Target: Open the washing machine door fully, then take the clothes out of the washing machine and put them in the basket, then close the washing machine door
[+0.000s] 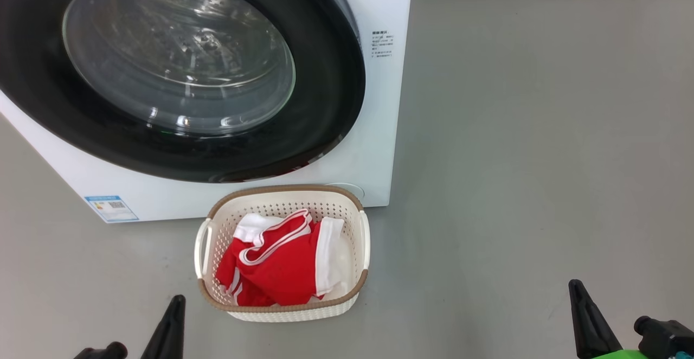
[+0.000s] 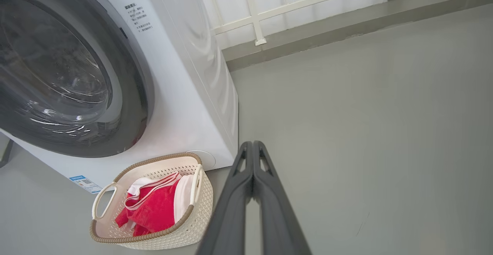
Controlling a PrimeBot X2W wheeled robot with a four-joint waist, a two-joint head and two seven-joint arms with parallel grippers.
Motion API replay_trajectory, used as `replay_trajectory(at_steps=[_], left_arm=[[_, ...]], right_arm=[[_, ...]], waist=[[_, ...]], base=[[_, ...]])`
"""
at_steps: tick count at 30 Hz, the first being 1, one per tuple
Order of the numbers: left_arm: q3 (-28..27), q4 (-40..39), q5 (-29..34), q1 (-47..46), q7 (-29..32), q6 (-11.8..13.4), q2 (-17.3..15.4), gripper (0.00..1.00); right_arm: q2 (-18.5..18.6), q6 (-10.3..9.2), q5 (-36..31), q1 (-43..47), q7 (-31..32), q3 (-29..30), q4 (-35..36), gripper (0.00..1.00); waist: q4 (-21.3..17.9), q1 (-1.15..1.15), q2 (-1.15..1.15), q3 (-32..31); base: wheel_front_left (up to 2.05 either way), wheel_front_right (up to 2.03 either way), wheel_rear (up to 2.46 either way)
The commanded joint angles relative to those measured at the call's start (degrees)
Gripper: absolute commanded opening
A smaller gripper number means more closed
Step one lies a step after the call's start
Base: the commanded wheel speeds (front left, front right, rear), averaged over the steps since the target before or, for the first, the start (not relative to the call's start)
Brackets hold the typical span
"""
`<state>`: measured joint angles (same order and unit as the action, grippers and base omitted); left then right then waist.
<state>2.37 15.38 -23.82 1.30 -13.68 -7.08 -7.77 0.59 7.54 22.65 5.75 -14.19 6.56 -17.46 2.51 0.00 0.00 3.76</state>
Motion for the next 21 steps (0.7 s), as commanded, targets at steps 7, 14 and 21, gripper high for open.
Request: replay_trajectory(at_steps=[7,14,21], left_arm=[[-0.90,-1.24,-5.48,-1.15,1.27,-0.04,-0.54,0.00],[-1.26,-1.20,-8.82,-1.54,2.21,-0.06,-0.31,0.00],[-1.70,-1.20,-12.73,-1.93,3.33,-0.08,-0.02,0.00]], right_arm=[[0.53,0.00,5.71,-0.97,1.43,0.00,1.41,0.00],[0.63,-0.01,9.05,-1.61,2.44,0.00,1.47,0.00],[0.74,-0.01,12.96,-2.30,3.63,0.01,1.58,0.00]], waist=[[-0.19,0.01,0.00,-0.30],[-0.31,0.00,0.00,-0.44],[-0.45,0.00,0.00,-0.64]], base=[[0.00,0.00,0.00],[0.00,0.00,0.00],[0.00,0.00,0.00]])
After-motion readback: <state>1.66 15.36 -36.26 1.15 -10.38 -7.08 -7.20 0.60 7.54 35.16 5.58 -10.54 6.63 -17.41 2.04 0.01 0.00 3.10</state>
